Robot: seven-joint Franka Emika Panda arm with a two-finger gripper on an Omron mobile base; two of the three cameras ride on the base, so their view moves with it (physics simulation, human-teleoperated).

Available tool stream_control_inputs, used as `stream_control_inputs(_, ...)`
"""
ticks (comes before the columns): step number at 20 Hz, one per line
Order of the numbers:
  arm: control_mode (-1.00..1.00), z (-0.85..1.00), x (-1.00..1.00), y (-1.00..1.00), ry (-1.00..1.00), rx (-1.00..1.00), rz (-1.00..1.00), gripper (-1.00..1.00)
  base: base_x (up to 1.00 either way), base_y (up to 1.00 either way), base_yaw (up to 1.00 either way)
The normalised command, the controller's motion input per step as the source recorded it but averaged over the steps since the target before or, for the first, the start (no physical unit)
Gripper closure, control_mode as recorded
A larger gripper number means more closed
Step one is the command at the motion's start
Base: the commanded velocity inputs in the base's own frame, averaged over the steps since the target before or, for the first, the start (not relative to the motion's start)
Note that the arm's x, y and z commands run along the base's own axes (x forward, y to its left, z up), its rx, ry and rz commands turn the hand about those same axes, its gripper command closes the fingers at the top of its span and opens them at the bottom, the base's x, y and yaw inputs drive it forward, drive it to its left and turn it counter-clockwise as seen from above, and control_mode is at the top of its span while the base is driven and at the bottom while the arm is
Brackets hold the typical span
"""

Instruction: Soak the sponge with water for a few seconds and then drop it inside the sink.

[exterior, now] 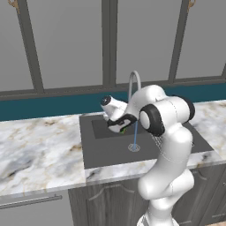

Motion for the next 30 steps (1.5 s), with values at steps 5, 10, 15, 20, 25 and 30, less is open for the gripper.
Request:
stream_control_inputs(5,-1.00,0.06,-0.32,0.00,0.11,0.00,0.39,1.00,0.00,0.00,0.00)
stream_control_inputs(10,-1.00,0.10,-0.26,0.00,0.13,0.00,0.37,1.00,0.00,0.00,0.00)
stream_control_inputs(15,-1.00,0.17,-0.08,-0.02,0.20,0.00,0.33,1.00,0.00,0.00,0.00)
stream_control_inputs(20,-1.00,0.01,-0.02,0.00,0.22,0.00,0.29,1.00,0.00,0.00,0.00)
stream_control_inputs(25,-1.00,0.00,0.16,0.00,0.07,0.00,0.12,1.00,0.00,0.00,0.00)
stream_control_inputs(30,-1.00,-0.09,0.19,0.00,0.00,0.00,0.00,1.00,0.00,0.00,0.00)
